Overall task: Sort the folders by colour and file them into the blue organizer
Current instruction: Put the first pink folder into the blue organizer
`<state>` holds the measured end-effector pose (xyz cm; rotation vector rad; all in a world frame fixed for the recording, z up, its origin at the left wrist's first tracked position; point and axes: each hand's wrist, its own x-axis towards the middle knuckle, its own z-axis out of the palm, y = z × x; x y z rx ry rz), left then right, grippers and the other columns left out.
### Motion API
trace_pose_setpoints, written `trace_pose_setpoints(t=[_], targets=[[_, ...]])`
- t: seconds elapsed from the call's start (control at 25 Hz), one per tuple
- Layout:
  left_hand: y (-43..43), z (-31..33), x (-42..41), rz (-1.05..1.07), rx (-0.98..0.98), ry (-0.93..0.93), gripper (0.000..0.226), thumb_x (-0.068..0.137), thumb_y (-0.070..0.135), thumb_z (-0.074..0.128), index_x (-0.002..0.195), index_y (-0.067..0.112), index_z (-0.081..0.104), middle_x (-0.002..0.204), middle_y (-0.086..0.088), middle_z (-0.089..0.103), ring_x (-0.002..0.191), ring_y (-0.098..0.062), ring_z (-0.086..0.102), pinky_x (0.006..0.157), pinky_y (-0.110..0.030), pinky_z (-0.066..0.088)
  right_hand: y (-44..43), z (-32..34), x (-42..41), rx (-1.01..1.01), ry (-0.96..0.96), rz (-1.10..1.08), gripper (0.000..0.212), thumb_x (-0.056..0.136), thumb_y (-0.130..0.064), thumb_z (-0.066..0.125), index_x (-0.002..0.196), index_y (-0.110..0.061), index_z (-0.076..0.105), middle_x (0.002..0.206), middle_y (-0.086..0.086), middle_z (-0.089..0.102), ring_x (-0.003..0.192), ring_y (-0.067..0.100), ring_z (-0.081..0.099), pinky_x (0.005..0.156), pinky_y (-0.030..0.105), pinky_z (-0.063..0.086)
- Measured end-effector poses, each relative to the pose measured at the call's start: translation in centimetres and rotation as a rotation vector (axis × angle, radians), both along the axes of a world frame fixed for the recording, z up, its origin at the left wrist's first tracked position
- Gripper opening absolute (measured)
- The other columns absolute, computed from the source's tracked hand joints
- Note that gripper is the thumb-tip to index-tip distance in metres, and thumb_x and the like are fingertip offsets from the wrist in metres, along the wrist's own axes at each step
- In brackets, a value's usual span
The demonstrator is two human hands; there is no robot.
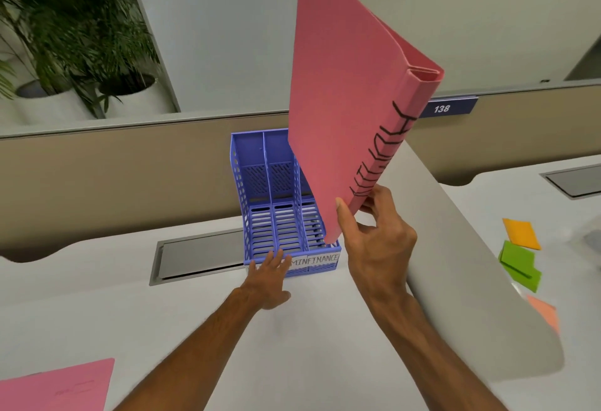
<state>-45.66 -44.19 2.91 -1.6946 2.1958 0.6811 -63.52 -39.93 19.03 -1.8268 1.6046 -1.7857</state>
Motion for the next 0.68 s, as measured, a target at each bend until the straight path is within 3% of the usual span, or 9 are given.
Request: trace_pose_setpoints(t=[0.24, 0.36, 0.48, 0.68], targets=[[0.9, 1.1, 0.6, 0.000, 0.040, 0.022, 0.087, 0.095, 0.040, 0.056, 0.156, 0.018, -0.003, 0.164, -0.003, -0.012, 0.151, -0.024, -0.008, 0.122, -0.050, 0.003, 0.7, 1.3, 0.9, -0.036, -0.018, 0.006, 0.034, 0.086, -0.027, 0.073, 0.113, -0.020, 0.054, 0.098, -0.008, 0.070, 0.088, -0.010, 0.057, 0.069, -0.002, 0.047], [1.1, 1.0, 1.1, 0.021, 0.050, 0.053, 0.088, 0.095, 0.040, 0.057, 0.156, 0.016, -0.003, 0.164, -0.002, -0.012, 0.151, -0.022, -0.008, 0.123, -0.048, 0.003, 0.7, 1.4, 1.3, -0.024, -0.020, 0.006, 0.036, 0.085, -0.027, 0.074, 0.114, -0.018, 0.054, 0.101, -0.002, 0.073, 0.084, -0.004, 0.060, 0.071, 0.004, 0.050], [1.0, 0.9, 1.4, 0.064, 0.037, 0.121, 0.090, 0.094, 0.041, 0.058, 0.156, 0.018, -0.003, 0.164, -0.001, -0.010, 0.151, -0.020, -0.005, 0.123, -0.046, 0.005, 0.4, 1.2, 1.7, -0.011, 0.003, 0.000, 0.036, 0.084, -0.025, 0.075, 0.113, -0.016, 0.055, 0.101, 0.001, 0.074, 0.079, -0.002, 0.061, 0.072, -0.001, 0.047], [0.3, 1.9, 1.1, 0.206, -0.088, 0.357, 0.100, 0.086, 0.040, 0.069, 0.156, 0.022, 0.000, 0.164, 0.002, 0.005, 0.149, -0.019, 0.015, 0.119, -0.040, 0.027, -0.8, 0.9, 2.2, 0.048, 0.045, 0.004, 0.036, 0.086, -0.026, 0.074, 0.114, -0.010, 0.059, 0.105, 0.004, 0.074, 0.080, -0.002, 0.059, 0.074, -0.008, 0.039]])
